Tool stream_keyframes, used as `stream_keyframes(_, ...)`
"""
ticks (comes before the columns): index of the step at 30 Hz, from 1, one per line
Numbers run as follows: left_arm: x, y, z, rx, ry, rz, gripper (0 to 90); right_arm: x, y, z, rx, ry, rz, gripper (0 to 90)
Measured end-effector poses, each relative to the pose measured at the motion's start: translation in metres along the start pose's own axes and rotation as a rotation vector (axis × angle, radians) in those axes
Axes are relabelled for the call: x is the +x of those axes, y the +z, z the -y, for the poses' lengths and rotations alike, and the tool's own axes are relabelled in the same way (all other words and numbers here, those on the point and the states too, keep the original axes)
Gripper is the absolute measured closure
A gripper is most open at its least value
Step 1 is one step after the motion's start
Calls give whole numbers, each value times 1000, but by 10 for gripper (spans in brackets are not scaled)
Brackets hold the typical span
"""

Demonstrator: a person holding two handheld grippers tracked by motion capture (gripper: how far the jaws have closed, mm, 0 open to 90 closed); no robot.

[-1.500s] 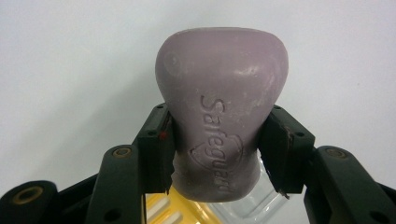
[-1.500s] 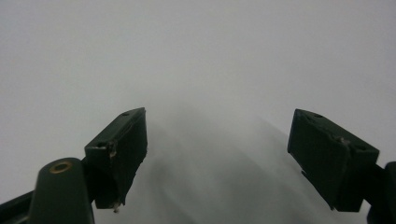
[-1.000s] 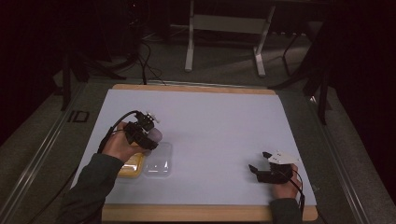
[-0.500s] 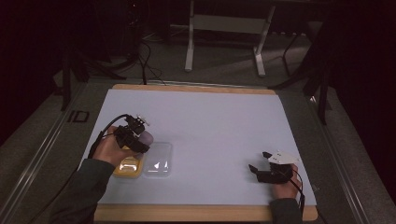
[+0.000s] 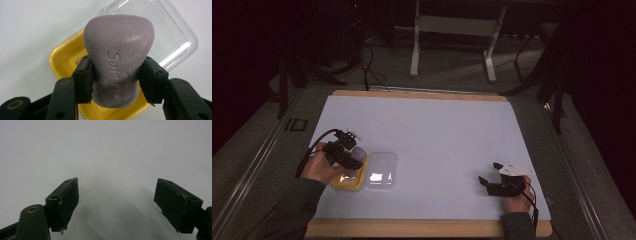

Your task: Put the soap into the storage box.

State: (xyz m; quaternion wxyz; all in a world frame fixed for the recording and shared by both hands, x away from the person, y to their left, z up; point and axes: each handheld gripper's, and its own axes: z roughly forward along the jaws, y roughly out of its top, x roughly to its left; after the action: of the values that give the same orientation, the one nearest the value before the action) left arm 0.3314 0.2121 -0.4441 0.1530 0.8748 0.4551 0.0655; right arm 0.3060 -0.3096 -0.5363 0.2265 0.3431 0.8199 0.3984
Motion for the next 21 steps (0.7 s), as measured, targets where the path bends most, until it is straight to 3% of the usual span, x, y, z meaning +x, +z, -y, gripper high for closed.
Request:
stream_keyframes(6, 5, 3, 9, 11, -26, 9, 497, 0, 0, 0, 0, 0, 1, 196)
stream_keyframes(11, 5, 6, 14, 20, -25, 22, 497, 0, 0, 0, 0, 0, 1, 196)
stream_keyframes(21, 7, 22, 10, 65, -31, 31, 495, 0, 0, 0, 0, -1, 1, 196)
